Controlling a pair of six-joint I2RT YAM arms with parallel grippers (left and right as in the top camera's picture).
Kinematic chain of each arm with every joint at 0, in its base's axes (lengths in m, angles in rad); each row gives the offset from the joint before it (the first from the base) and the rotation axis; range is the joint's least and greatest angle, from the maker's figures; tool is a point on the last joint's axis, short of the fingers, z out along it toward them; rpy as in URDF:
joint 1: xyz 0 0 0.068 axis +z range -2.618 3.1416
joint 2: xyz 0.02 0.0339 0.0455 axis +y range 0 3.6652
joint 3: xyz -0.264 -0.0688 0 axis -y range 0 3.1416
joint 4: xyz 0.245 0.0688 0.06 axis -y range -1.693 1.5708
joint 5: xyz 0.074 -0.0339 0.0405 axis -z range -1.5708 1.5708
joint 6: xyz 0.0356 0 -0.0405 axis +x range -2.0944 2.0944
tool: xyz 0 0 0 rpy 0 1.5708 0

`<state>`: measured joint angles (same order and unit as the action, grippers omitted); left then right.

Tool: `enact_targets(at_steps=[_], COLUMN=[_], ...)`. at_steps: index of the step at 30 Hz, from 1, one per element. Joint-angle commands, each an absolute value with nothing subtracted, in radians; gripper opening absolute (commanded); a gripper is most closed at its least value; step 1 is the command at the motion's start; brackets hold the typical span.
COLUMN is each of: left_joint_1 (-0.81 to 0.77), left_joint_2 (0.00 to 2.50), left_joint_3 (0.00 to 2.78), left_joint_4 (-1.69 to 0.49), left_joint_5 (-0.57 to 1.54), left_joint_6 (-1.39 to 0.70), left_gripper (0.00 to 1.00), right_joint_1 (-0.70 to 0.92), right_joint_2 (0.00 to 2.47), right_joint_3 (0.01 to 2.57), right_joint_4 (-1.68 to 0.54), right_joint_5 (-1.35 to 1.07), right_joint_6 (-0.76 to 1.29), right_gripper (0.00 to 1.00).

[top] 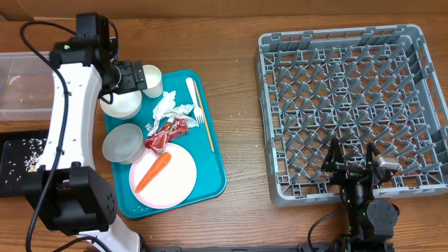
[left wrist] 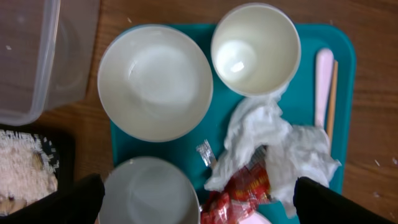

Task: Sort waste into correct bins and load items into the dishwasher rack

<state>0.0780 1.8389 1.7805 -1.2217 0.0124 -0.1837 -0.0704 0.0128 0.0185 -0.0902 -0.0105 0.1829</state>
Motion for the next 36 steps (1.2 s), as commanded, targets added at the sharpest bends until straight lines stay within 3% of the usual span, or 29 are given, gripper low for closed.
enact_targets(at_steps=[1, 3, 6, 10, 14, 16, 23, 36], left_joint_1=[0.068, 0.068, 0.065, 0.064, 0.060, 0.056, 0.066, 0.078], left_joint_2=[1.836, 1.837, 1.837, 1.837, 1.837, 1.837, 1.837, 1.839], left_joint_3=[1.822, 1.817, 1.805, 1.773, 1.695, 1.632, 1.429, 1.343], left_joint_4=[-1.309, -1.382, -1.460, -1.509, -1.517, -1.489, -1.374, -1.280], left_joint_5=[0.135, 0.167, 0.169, 0.141, 0.137, 0.127, 0.116, 0.014], left_joint_6=[-0.196, -0.196, -0.191, -0.187, -0.187, -0.188, -0.211, -0.289], left_gripper=[1.00, 1.00, 0.71, 0.57, 0.16, 0.04, 0.04, 0.04], right_joint_1=[-0.065, -0.065, -0.065, -0.065, -0.065, -0.065, -0.065, -0.066], right_joint_2=[0.003, 0.003, 0.003, 0.003, 0.003, 0.003, 0.003, 0.003], right_joint_3=[0.008, 0.008, 0.008, 0.008, 0.008, 0.008, 0.008, 0.008], right_joint_4=[-0.084, -0.084, -0.084, -0.084, -0.084, -0.084, -0.084, -0.084], right_joint_5=[-0.001, -0.001, -0.001, -0.001, -0.001, -0.001, -0.001, -0.001], right_joint_6=[0.182, 0.182, 0.182, 0.182, 0.182, 0.182, 0.182, 0.182], right_gripper=[1.00, 1.00, 1.00, 1.00, 1.00, 1.00, 1.00, 1.00])
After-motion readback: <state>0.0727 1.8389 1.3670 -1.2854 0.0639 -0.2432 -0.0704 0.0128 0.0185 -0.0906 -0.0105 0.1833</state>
